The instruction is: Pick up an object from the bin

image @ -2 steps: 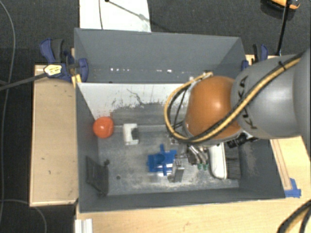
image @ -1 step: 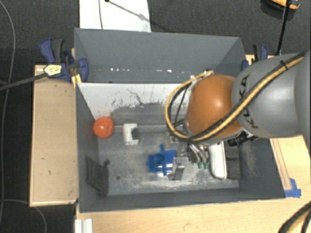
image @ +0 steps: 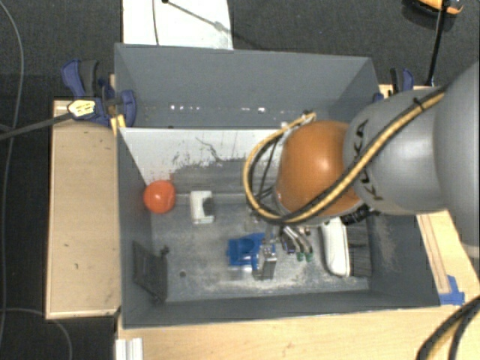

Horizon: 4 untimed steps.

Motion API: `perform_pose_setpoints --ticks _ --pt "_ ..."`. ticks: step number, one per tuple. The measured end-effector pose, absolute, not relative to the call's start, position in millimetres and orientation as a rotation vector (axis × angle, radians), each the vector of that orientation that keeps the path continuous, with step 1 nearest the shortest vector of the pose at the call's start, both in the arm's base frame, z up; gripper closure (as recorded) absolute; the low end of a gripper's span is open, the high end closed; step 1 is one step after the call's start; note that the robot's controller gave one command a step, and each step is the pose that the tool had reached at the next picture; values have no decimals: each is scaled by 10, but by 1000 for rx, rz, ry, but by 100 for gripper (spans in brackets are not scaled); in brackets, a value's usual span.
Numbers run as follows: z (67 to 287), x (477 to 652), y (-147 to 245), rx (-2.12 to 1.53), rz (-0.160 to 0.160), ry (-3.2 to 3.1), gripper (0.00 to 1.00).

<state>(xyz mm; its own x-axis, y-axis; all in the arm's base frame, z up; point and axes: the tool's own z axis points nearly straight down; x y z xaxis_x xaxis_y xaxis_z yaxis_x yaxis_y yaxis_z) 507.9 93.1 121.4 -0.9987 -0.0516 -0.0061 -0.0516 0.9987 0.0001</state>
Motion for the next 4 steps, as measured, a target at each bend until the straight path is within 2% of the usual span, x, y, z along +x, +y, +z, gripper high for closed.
perform_pose_setpoints --ticks 1,2,3,4 --pt "866 5075 990 -74 2 3143 0" --pt "714 5136 1137 123 0 3135 100" --pt "714 5136 1137 124 0 3135 100" --pt "828 5164 1166 113 1 3133 100"
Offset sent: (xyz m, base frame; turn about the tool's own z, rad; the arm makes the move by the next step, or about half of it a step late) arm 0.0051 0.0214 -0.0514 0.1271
